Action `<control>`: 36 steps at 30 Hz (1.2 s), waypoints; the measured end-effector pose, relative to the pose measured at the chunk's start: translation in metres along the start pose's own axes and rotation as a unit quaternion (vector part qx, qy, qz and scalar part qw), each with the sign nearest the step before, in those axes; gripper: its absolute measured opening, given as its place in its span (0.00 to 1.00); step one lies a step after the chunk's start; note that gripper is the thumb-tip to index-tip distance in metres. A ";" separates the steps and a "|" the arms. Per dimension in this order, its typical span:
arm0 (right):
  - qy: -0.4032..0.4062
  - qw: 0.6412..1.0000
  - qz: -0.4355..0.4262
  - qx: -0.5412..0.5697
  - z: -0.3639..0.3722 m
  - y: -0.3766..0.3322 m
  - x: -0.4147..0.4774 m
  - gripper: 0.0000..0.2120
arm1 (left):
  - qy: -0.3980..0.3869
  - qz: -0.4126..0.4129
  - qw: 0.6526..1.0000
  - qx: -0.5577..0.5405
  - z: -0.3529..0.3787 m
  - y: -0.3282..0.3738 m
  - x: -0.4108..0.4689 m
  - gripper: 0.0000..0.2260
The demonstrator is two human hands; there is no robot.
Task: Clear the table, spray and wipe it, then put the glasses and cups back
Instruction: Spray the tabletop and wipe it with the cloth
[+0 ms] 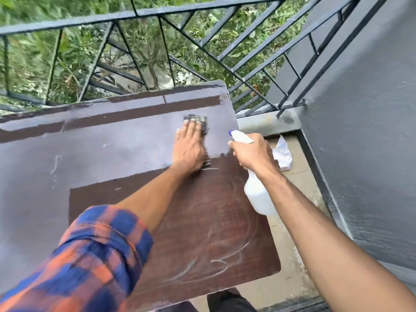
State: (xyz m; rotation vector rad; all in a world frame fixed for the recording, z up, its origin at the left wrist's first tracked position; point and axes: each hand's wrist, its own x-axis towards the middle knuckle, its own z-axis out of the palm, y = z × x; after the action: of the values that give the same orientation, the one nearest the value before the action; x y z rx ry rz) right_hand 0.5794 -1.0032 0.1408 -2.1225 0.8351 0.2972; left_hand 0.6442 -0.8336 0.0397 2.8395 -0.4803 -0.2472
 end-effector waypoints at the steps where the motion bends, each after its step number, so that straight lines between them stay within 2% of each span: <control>1: -0.007 1.000 -0.007 -0.006 0.005 -0.002 -0.004 0.18 | 0.012 -0.022 1.000 -0.004 -0.003 -0.024 -0.010 0.25; 6: -0.038 0.998 -0.039 -0.017 0.031 -0.020 -0.029 0.16 | 0.068 -0.158 0.985 -0.021 -0.019 -0.141 -0.081 0.29; 9: -0.063 0.996 -0.056 -0.031 0.047 -0.030 -0.047 0.13 | 0.086 -0.228 0.970 -0.021 -0.024 -0.188 -0.133 0.29; 11: -0.070 0.995 -0.066 -0.039 0.055 -0.035 -0.059 0.12 | 0.111 -0.254 0.960 -0.028 -0.025 -0.205 -0.166 0.28; 14: -0.083 0.993 -0.072 -0.054 0.066 -0.039 -0.078 0.11 | 0.159 -0.240 0.956 -0.051 -0.018 -0.213 -0.209 0.26; 19: -0.092 0.992 -0.061 -0.061 0.080 -0.030 -0.105 0.12 | 0.169 -0.247 0.952 -0.065 0.000 -0.190 -0.242 0.26; 25: -0.068 0.997 -0.031 -0.018 0.072 -0.005 -0.129 0.13 | 0.155 -0.237 0.958 -0.043 0.008 -0.153 -0.232 0.26; 28: -0.049 0.999 -0.006 0.000 0.055 0.015 -0.129 0.16 | 0.142 -0.192 0.970 -0.041 0.013 -0.121 -0.214 0.26; 33: -0.016 0.999 0.033 0.024 0.015 0.051 -0.120 0.13 | 0.097 -0.097 0.989 -0.059 0.031 -0.024 -0.178 0.27; 35: -0.014 0.999 0.046 0.024 -0.002 0.066 -0.112 0.17 | 0.082 -0.057 0.993 -0.068 0.042 0.022 -0.163 0.27; 36: -0.010 0.998 0.054 0.023 -0.011 0.075 -0.106 0.24 | 0.074 -0.040 0.994 -0.071 0.048 0.046 -0.156 0.26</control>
State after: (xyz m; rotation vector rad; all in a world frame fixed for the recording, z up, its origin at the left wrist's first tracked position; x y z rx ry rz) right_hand 0.4495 -0.9958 0.1515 -2.0319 0.9378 0.3506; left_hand 0.4750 -0.8318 0.0260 2.7161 -0.3065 -0.0818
